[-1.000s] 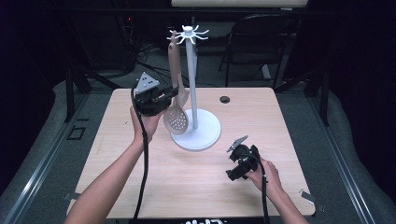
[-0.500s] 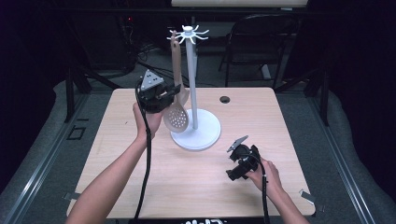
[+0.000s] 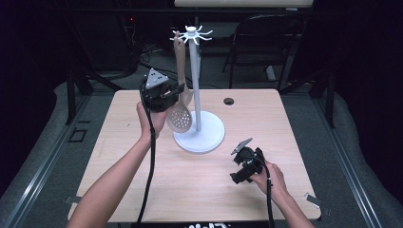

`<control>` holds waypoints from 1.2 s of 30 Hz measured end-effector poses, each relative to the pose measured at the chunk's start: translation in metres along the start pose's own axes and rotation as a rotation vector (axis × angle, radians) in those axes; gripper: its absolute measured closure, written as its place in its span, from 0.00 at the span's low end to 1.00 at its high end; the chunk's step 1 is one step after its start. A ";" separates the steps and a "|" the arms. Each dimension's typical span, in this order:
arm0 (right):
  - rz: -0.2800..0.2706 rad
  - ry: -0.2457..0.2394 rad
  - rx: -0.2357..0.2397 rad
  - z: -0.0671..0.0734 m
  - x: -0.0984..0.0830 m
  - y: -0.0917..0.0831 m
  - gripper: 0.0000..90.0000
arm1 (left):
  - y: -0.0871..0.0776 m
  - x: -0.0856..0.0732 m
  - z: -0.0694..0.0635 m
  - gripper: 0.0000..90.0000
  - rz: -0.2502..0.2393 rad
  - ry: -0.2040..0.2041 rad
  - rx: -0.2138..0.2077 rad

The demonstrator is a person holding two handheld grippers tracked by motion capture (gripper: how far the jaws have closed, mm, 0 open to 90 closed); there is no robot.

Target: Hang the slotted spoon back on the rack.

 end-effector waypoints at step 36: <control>0.000 0.005 -0.001 -0.002 0.000 0.000 0.09 | 0.021 -0.002 -0.004 0.85 -0.006 -0.020 0.004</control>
Point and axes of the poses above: each handheld gripper's, and its own axes: y roughly forward along the jaws, x roughly out of its top, z roughly to its left, the point moved 2 cm from there along y, roughly forward along the jaws
